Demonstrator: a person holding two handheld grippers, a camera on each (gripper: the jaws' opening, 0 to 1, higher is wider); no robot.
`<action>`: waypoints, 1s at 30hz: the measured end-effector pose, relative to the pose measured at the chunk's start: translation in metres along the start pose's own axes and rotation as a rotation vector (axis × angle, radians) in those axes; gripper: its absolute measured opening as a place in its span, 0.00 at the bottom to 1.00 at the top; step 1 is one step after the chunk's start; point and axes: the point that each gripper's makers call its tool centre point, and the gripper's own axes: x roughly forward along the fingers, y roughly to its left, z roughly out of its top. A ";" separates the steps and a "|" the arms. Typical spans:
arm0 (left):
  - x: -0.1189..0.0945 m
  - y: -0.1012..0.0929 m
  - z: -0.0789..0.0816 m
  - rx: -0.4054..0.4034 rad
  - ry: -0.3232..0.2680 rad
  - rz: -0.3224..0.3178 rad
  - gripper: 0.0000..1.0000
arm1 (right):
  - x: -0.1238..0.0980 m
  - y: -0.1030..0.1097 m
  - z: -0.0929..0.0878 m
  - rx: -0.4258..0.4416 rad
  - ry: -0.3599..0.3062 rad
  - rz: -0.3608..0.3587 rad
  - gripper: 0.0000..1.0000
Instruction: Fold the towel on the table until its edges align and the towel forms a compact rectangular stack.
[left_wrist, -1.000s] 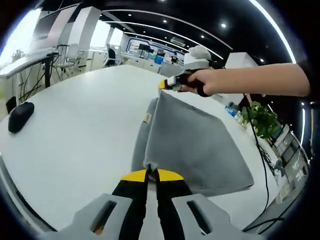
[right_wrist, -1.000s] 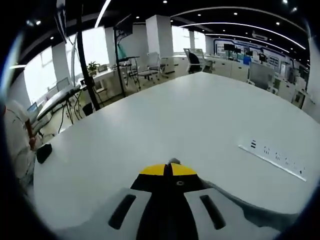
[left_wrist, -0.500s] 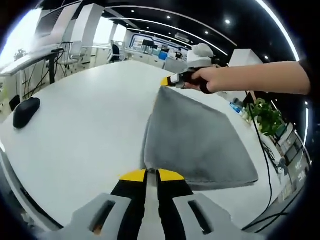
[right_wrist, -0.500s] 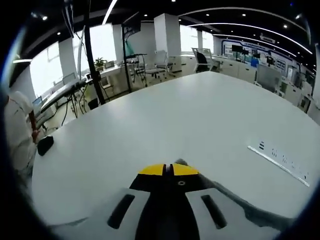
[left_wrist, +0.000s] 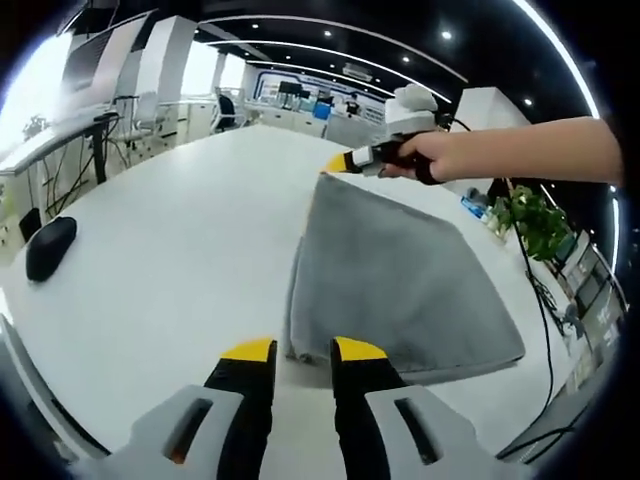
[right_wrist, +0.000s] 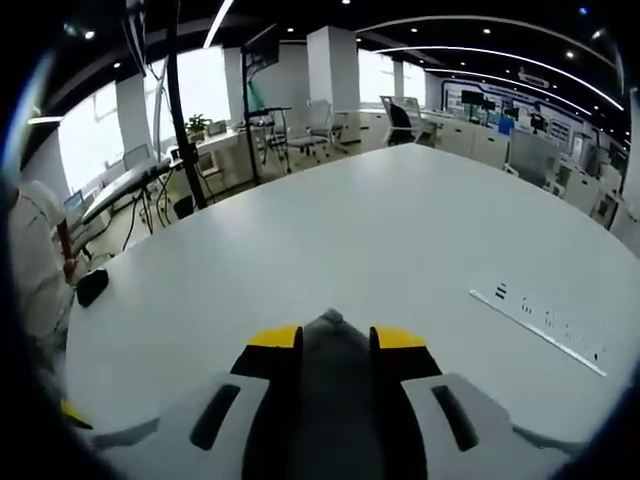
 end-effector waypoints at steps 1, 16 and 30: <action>0.000 0.000 0.001 0.004 0.001 -0.002 0.23 | -0.002 -0.002 -0.001 -0.001 0.001 -0.002 0.27; 0.004 -0.001 0.009 0.055 0.006 -0.007 0.27 | -0.036 -0.014 -0.012 0.029 0.020 -0.013 0.33; 0.009 -0.059 0.013 0.262 0.037 -0.135 0.32 | -0.068 -0.049 -0.029 0.056 0.042 -0.042 0.37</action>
